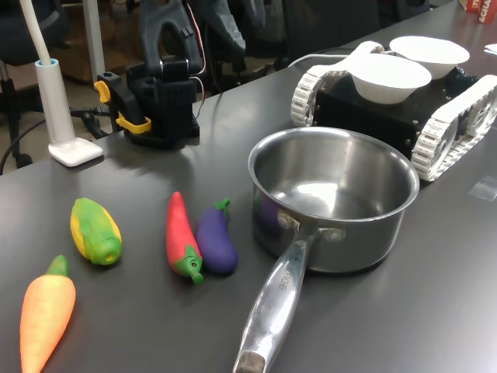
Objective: Pick up the chilli and place them in the pan
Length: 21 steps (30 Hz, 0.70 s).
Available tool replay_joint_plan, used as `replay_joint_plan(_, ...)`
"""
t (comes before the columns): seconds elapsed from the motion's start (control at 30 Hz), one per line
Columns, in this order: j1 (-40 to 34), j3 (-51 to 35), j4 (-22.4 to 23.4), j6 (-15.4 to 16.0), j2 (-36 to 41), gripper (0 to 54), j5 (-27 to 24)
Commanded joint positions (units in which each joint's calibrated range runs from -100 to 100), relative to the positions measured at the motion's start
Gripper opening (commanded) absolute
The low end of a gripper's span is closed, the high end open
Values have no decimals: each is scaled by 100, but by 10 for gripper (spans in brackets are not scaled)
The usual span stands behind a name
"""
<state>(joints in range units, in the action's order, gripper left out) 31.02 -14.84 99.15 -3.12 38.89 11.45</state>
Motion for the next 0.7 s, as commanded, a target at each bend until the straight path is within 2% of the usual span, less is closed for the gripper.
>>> replay_joint_plan(0.0, 120, 26, -17, 77, -80, 236, 78)
replay_joint_plan(0.23, 315, 444, -239, 77, -97, 298, 117)
replay_joint_plan(0.67, 797, 880, -555, 77, -215, 326, 366)
